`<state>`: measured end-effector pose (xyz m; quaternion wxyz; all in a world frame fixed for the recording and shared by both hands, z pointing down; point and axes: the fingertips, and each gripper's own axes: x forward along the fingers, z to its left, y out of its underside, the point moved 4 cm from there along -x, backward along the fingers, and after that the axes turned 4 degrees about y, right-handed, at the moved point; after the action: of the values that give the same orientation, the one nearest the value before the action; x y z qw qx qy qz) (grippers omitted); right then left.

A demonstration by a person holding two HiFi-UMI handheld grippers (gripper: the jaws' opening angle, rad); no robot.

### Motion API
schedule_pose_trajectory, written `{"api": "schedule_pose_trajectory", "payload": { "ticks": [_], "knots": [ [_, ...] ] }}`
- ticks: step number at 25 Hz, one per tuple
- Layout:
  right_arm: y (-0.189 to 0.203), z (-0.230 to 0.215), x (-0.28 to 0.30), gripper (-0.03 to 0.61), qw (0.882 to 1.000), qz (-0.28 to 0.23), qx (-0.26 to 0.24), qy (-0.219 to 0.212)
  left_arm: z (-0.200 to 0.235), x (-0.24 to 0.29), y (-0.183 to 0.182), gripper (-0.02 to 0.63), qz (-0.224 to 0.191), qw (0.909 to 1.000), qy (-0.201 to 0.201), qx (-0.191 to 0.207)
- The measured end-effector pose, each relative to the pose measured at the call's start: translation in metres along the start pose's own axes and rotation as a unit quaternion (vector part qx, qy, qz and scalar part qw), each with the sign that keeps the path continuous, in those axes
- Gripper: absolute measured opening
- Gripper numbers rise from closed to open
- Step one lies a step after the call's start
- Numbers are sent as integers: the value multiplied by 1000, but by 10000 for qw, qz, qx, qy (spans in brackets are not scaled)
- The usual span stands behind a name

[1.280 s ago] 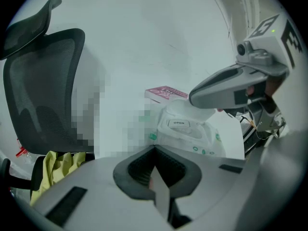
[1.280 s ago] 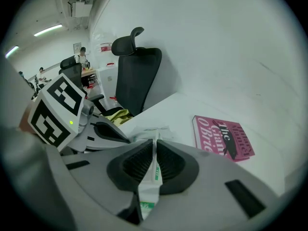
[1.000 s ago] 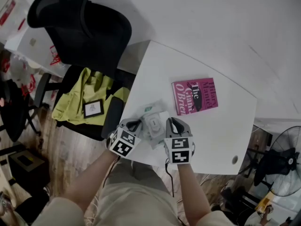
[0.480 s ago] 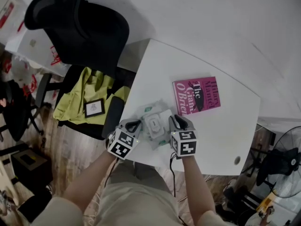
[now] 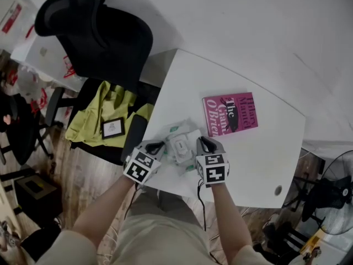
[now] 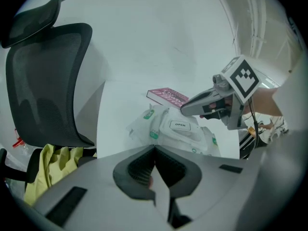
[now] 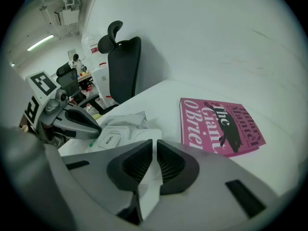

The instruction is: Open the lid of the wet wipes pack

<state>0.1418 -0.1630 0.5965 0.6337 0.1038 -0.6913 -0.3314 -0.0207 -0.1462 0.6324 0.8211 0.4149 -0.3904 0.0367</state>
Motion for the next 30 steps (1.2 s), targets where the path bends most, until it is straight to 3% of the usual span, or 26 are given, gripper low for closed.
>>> {"api": "schedule_pose_trajectory", "payload": {
  "ticks": [7, 12, 21, 30],
  "knots": [
    [-52, 5, -49, 37, 9976, -633, -155, -226, 7, -47, -13, 23, -43, 9989, -424, 169],
    [-91, 6, -99, 29, 9914, -1285, -16, -234, 4, -100, -56, 23, -810, 9948, -597, 150],
    [-149, 23, -198, 28, 9728, -2259, -443, -244, -24, -194, -142, 22, -1897, 9737, -954, 830],
    [-178, 43, -287, 28, 9415, -3321, -496, -292, -68, -262, -183, 23, -2554, 9539, -987, 1227]
  ]
}}
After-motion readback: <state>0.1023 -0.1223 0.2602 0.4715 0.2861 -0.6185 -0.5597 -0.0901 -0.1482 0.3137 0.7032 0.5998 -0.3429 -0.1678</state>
